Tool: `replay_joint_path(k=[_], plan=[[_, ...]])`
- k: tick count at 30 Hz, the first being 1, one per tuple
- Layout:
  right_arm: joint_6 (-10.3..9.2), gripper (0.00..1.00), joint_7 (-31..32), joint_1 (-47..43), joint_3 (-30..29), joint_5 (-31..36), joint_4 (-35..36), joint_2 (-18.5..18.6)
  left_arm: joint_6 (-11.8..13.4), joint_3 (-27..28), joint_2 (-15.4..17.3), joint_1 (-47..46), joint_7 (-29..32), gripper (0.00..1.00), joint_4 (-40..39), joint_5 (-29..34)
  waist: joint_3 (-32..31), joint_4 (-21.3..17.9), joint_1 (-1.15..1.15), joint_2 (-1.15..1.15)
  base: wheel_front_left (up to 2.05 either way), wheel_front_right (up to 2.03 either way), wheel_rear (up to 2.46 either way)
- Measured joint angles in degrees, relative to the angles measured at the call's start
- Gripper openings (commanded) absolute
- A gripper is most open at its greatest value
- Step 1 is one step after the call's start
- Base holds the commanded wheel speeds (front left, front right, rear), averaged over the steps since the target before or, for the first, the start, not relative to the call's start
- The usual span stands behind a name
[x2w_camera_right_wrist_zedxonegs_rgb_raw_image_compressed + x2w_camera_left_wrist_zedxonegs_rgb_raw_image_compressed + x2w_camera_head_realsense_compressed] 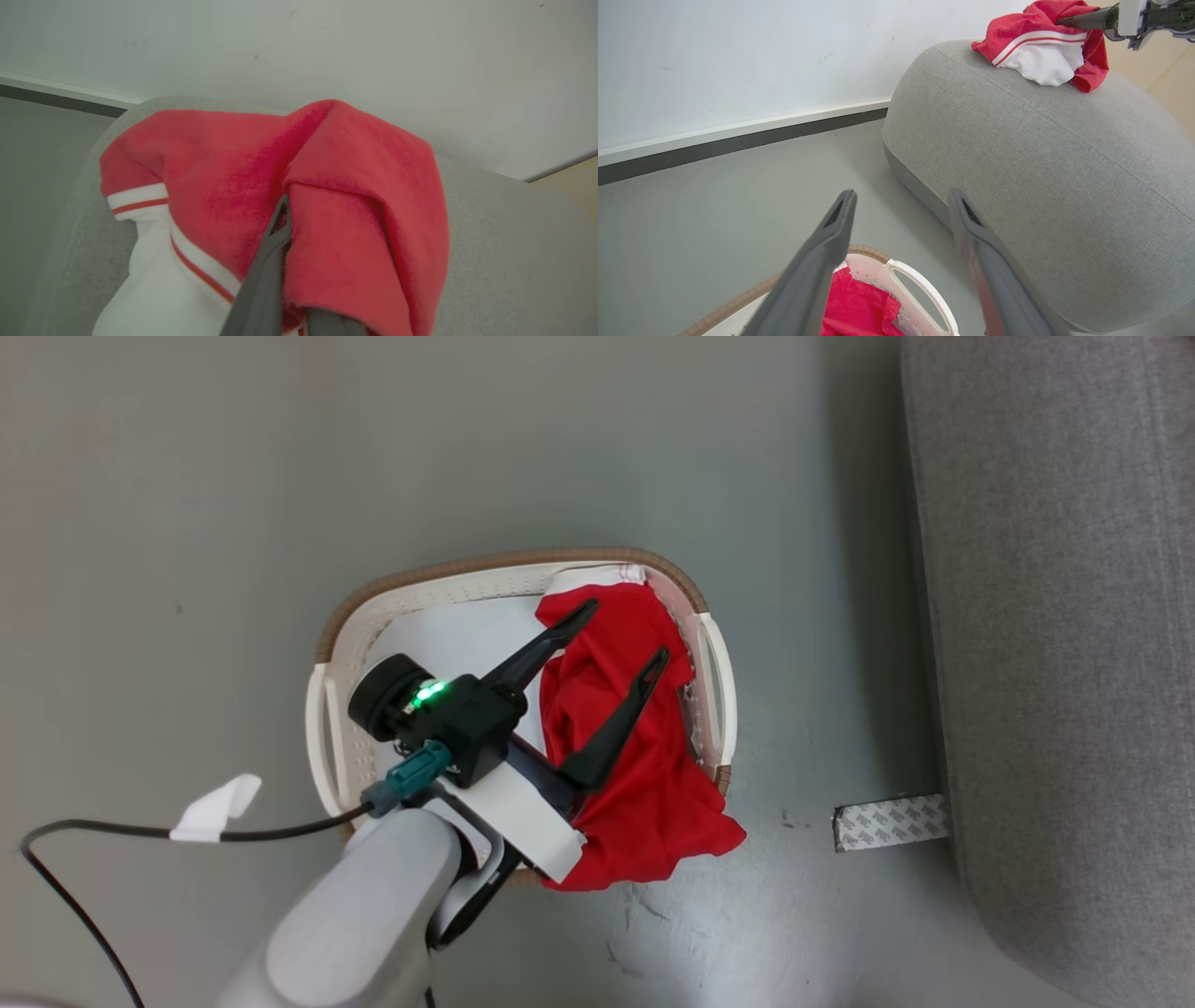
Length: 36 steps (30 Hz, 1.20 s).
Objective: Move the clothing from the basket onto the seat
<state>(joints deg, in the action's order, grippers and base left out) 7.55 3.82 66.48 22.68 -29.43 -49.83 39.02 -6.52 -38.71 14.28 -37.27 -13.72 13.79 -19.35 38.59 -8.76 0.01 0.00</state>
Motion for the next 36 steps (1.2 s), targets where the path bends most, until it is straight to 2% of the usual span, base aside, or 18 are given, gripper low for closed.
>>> replay_joint_path(k=[3, 7, 8, 9, 18, 24, 28, 32, 36], plan=[[0.00, 0.00, 6.0, 0.0, 3.3, -3.4, -1.0, 0.7, 0.1, 0.2, 0.0, 0.0, -0.3, 1.00, 0.3, -0.2, -0.4, 0.2, -0.01, 0.00, 0.00, 0.00, 0.00], [0.00, 0.00, 8.7, 0.4, 6.3, -6.2, -0.8, 1.9, 0.4, 0.3, -0.1, 0.1, -0.5, 1.00, 0.8, -0.3, -0.7, -0.1, -0.01, 0.00, 0.00, 0.00, 0.00], [0.00, 0.64, 8.7, 0.4, 7.0, -6.5, -0.8, 1.9, 0.4, 0.3, -0.2, 0.1, -0.5, 1.00, 1.0, -0.3, -1.0, -0.2, -0.01, 0.00, 0.00, 0.00, 0.00], [0.00, 1.00, 8.6, 0.4, 7.6, -6.8, -0.8, 1.9, 0.4, 0.2, -0.3, 0.3, -0.6, 1.00, 1.3, -0.4, -1.3, -0.3, -0.01, 0.00, 0.00, 0.00, 0.00], [0.00, 1.00, 11.7, -5.3, 15.2, -11.5, -1.8, 2.0, 0.4, 0.2, -0.5, 2.5, -1.0, 1.00, 4.6, -2.1, -8.2, -1.1, -0.01, 0.00, 0.00, 0.00, 0.00], [0.00, 1.00, 14.3, -9.3, 19.9, -15.3, 1.9, 3.7, 1.4, 2.1, -0.6, 5.9, -1.3, 1.00, 6.1, -3.5, -15.5, -1.6, -0.02, 0.00, 0.00, 0.00, 0.00], [0.00, 1.00, 10.5, -10.2, 21.3, -15.8, 6.5, 6.4, 2.5, 4.8, -0.9, 8.6, -1.4, 1.00, 5.9, -4.4, -20.7, -1.7, -0.02, 0.00, 0.00, 0.00, 0.00], [0.00, 1.00, 5.1, -11.8, 20.1, -17.1, 10.6, 7.5, 3.6, 8.5, -0.8, 11.6, -1.4, 1.00, 4.6, -5.4, -25.8, -1.3, -0.03, 0.00, 0.00, 0.00, 0.00], [0.00, 1.00, -2.0, -14.5, 17.3, -17.6, 14.7, 6.2, 4.6, 12.8, -0.4, 14.9, -1.4, 1.00, 3.4, -5.8, -30.4, -0.4, -0.03, 0.00, 0.00, 0.00, 0.00]])
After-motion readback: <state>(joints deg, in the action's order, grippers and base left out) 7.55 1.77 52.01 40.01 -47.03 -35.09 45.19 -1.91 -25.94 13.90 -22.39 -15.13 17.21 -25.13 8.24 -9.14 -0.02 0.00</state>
